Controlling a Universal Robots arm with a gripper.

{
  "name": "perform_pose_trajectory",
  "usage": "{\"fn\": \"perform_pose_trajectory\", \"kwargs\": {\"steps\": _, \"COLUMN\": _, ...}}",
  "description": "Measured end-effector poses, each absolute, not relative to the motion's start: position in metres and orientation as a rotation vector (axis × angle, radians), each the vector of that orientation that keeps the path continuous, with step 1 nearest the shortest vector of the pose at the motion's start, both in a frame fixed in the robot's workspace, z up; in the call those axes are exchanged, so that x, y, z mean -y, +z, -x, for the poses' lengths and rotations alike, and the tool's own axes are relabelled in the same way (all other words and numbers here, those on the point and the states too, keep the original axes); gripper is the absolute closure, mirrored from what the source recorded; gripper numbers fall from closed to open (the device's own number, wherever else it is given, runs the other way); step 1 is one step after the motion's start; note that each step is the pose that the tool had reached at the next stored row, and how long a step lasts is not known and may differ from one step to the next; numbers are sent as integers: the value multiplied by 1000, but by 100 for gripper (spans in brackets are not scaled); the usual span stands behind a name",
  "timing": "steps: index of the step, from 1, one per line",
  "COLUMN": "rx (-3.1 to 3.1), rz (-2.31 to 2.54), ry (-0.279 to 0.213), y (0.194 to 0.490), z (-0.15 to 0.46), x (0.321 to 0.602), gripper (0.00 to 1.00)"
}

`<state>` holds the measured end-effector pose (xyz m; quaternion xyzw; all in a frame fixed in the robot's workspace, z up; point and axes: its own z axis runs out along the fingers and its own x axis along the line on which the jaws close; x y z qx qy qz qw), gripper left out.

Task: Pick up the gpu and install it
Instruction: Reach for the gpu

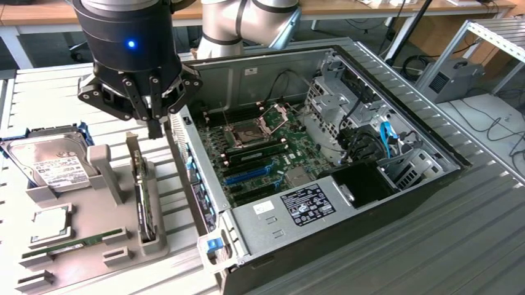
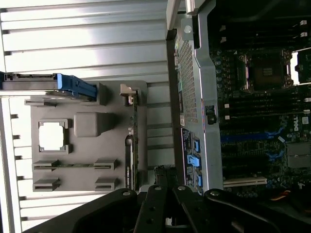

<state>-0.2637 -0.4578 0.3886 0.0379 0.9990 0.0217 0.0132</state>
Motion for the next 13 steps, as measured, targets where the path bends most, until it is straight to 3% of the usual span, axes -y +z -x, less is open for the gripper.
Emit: {"fn": "perform_pose_trajectory", "kwargs": {"steps": 13, "rx": -3112, "rz": -118, "ry": 68, "y": 388, "z": 264, "x": 462, "gripper": 89}}
